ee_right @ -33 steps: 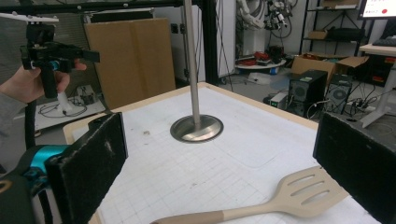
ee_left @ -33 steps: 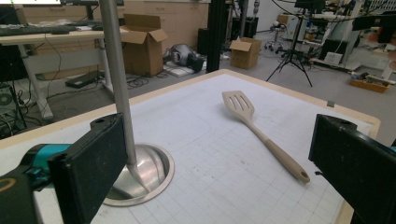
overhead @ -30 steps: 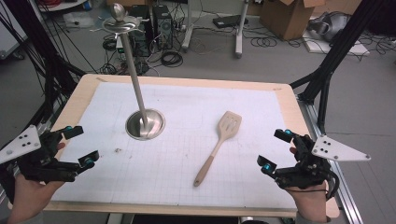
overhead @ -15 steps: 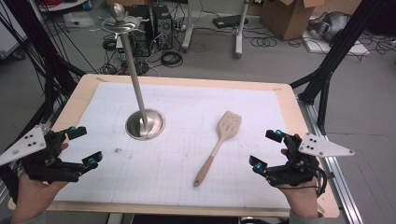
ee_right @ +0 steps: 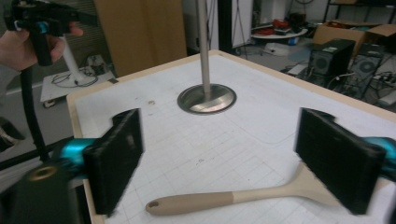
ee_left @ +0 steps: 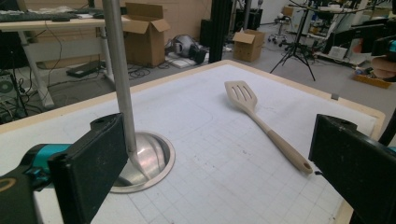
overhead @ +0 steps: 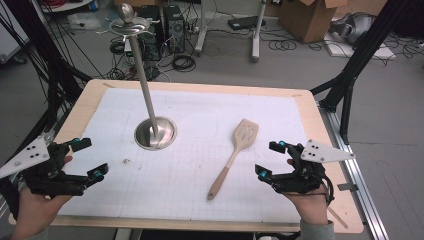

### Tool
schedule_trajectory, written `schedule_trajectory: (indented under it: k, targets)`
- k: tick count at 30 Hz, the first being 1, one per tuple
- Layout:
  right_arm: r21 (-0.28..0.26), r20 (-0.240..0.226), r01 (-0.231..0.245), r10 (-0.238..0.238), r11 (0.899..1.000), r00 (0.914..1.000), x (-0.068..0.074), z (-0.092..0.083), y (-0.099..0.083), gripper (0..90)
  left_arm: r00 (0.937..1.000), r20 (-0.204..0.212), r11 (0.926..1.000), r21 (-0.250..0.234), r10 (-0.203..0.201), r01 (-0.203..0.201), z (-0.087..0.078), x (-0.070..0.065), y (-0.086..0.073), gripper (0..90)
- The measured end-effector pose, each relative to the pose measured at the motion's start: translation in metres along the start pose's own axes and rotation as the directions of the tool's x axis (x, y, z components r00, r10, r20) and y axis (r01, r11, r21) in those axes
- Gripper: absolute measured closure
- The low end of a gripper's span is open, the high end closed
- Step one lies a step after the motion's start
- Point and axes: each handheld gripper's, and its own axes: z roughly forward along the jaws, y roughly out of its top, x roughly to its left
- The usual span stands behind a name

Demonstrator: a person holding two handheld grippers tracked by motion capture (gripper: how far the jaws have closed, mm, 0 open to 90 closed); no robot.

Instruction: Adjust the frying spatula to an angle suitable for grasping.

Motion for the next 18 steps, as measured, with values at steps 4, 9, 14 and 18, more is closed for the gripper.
schedule_trajectory:
  k: [4, 9, 14, 18]
  targets:
    - [0.025, -0.006, 0.006, -0.006, 1.000, 1.0000, -0.002, 0.008, -0.002, 17.2, 1.0000, -0.004, 1.0000, -0.001, 0.000, 0.000, -0.002, 0.000, -0.001, 5.2]
    - [0.049, -0.019, 0.009, -0.008, 0.999, 0.9998, -0.005, 0.019, -0.004, 20.4, 0.9999, -0.011, 1.0000, 0.004, -0.003, 0.003, -0.004, -0.003, -0.004, 5.2]
    - [0.070, -0.029, 0.022, -0.020, 0.997, 0.9994, -0.008, 0.029, -0.007, 25.7, 0.9999, -0.015, 1.0000, 0.003, -0.007, 0.007, -0.008, -0.004, -0.006, 5.2]
    - [0.086, -0.035, 0.038, -0.035, 0.996, 0.9988, -0.009, 0.037, -0.008, 30.7, 0.9992, -0.012, 0.9989, -0.027, -0.038, 0.038, -0.008, -0.001, -0.010, 5.2]
